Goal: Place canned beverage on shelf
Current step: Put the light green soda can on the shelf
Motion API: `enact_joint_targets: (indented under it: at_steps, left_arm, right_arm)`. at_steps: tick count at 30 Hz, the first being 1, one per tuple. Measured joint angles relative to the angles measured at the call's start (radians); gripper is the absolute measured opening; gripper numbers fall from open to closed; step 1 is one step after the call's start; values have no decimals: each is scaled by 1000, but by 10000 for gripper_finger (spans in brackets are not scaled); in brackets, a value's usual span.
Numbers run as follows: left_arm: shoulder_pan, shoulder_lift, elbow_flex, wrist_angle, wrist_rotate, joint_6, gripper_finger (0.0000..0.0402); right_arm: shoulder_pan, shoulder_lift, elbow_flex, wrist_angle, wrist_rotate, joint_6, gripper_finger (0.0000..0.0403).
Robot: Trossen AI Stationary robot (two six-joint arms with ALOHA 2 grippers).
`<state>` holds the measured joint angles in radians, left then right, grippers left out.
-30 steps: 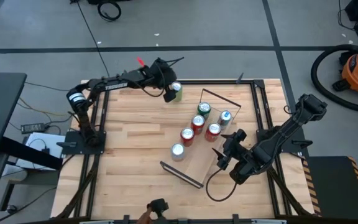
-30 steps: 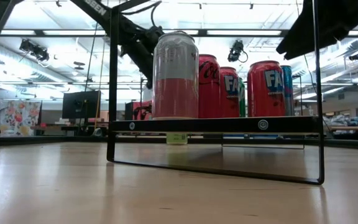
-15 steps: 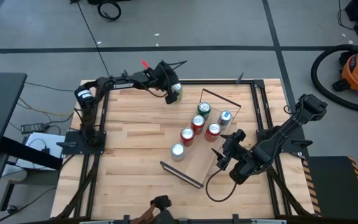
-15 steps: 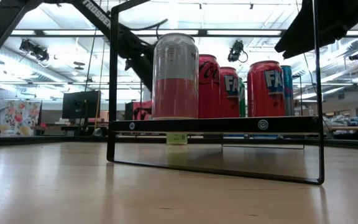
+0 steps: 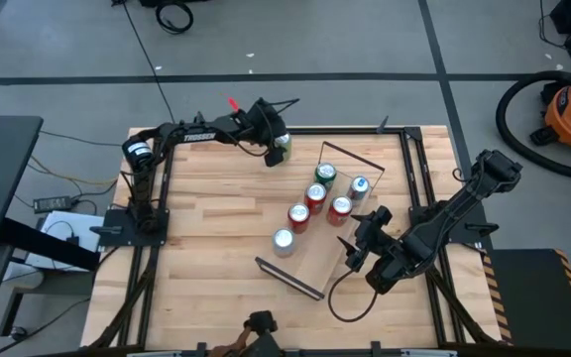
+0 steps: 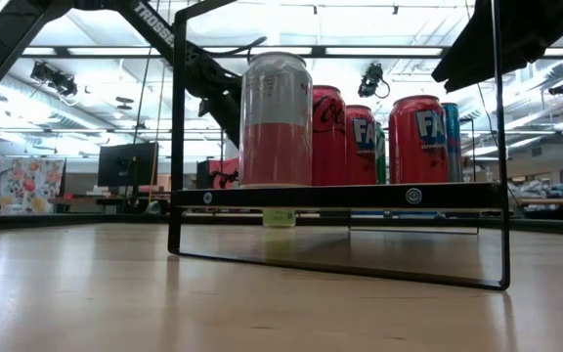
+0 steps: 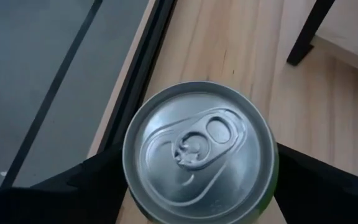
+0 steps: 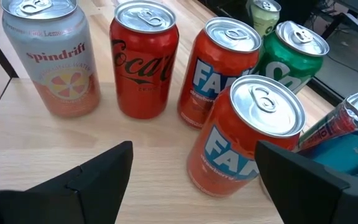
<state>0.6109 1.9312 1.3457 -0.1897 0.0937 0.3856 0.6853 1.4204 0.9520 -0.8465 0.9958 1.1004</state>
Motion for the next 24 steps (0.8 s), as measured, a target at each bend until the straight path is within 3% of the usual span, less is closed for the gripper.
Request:
enact_joint_targets:
  at_steps: [6, 12, 16, 24]
  left_arm:
    - [0, -16, 1, -39, -3, 20, 302]
    - [4, -109, 70, -210, -2, 61, 308]
    - [-13, -177, 121, -346, 59, 75, 309]
    - [-125, -313, 228, -492, 132, 78, 309]
  right_arm:
    - [0, 0, 0, -1, -21, -3, 348]
    - [10, 0, 0, -4, -44, -4, 348]
    - [20, 0, 1, -4, -45, -4, 348]
    - [65, 0, 1, -1, -127, -34, 348]
